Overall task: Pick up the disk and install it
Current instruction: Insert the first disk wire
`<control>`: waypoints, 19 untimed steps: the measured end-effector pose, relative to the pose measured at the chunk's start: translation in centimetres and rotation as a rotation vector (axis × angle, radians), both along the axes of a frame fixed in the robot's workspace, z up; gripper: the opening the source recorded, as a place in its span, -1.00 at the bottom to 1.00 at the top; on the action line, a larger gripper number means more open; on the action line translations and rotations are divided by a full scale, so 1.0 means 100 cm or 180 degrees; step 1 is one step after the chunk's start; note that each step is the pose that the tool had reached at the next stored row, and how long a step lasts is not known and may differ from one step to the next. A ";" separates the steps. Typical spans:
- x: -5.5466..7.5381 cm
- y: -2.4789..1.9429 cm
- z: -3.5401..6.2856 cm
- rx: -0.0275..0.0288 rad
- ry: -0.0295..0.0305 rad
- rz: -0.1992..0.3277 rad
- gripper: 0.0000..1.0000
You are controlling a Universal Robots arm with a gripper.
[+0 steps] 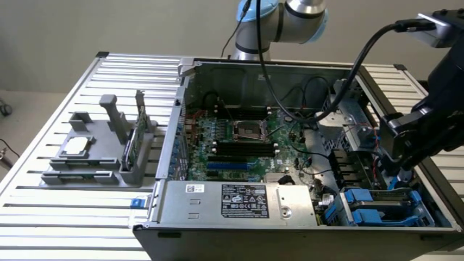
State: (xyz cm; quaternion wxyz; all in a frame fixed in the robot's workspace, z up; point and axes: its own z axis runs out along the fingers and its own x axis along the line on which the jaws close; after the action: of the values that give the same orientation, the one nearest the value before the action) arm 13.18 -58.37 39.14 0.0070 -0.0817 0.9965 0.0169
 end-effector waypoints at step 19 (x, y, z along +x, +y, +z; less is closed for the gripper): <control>0.000 0.0000 0.0001 0.0011 0.0000 -0.0562 -0.35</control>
State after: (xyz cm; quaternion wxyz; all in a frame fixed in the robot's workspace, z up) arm 13.21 -58.37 39.15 0.0086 0.0064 0.9998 0.0180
